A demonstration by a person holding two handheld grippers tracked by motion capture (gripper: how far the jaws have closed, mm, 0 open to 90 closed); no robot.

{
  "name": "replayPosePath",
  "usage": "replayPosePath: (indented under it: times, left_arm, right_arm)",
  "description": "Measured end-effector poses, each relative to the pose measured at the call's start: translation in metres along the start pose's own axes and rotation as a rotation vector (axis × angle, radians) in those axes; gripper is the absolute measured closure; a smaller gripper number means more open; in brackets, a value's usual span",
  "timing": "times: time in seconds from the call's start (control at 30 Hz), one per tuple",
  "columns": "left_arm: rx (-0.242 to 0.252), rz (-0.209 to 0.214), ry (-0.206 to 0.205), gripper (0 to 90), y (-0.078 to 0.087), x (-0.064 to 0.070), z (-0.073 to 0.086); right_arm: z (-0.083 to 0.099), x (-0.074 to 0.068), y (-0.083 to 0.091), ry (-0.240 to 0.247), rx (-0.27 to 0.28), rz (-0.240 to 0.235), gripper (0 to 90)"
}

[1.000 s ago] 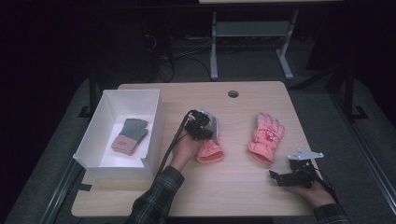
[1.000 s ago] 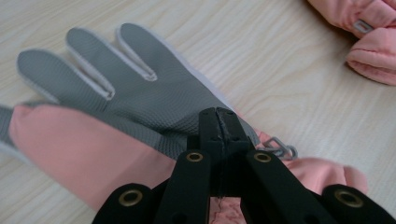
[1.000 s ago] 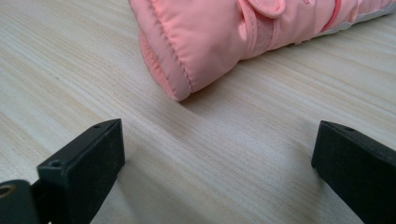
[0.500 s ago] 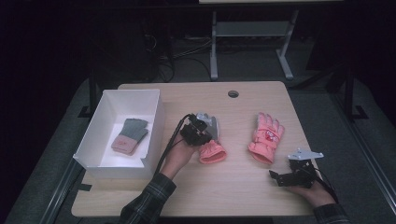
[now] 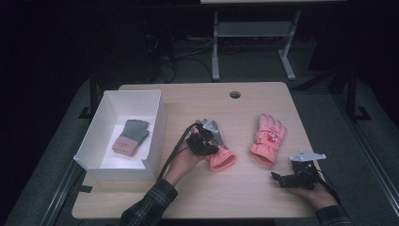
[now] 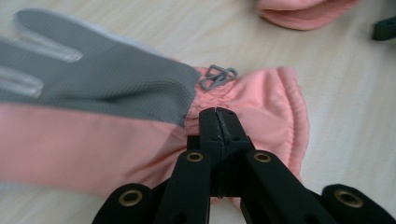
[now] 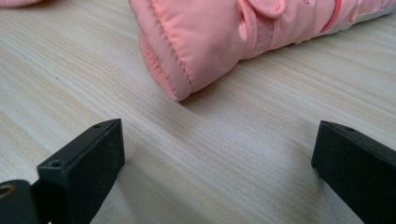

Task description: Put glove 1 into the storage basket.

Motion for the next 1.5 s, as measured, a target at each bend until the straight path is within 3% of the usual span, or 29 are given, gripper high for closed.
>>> replayPosePath:
  times: [0.07,0.13,0.37,0.5,0.8,1.1,1.23,1.4,1.5]
  left_arm:
    - [0.004,0.031,-0.001,89.7,-0.004,0.013,-0.002]
    - [-0.007,0.054,-0.028,89.6,-0.008,0.023,-0.003]
    - [-0.002,0.155,-0.039,89.7,-0.019,0.059,-0.007]
    - [0.005,0.165,-0.054,89.6,-0.019,0.067,-0.009]
    - [0.105,0.132,-0.07,89.6,0.009,0.058,-0.01]
    - [0.138,0.072,-0.08,87.8,0.042,0.037,0.022]
    - [0.118,0.041,-0.089,78.8,0.052,0.03,0.044]
    - [0.092,-0.006,-0.076,59.8,0.057,0.018,0.072]
    - [0.093,-0.031,-0.088,46.9,0.059,0.014,0.081]
  right_arm:
    - [0.0,0.0,0.0,0.0,0.0,0.0,2.1]
    - [0.0,0.0,0.0,0.0,0.0,0.0,2.1]
    - [0.0,0.0,0.0,0.0,0.0,0.0,2.1]
    - [0.0,0.0,0.0,0.0,0.0,0.0,2.1]
    - [0.0,0.0,0.0,0.0,0.0,0.0,2.1]
    - [0.0,0.0,0.0,-0.001,0.001,0.001,2.1]
    - [0.0,0.0,0.0,0.004,-0.001,-0.003,2.1]
    - [0.0,0.001,0.001,0.006,-0.03,-0.006,2.1]
    - [0.001,0.002,0.003,0.003,-0.05,0.003,2.1]
Point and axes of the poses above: each handheld gripper's, and its own axes: y roughly backward along the jaws, z roughly out of its underside, x roughly to its right, the point moved 10 cm from there along -y, roughly forward along the jaws, and after that the axes turned 10 degrees about x, right-handed, at the moved point
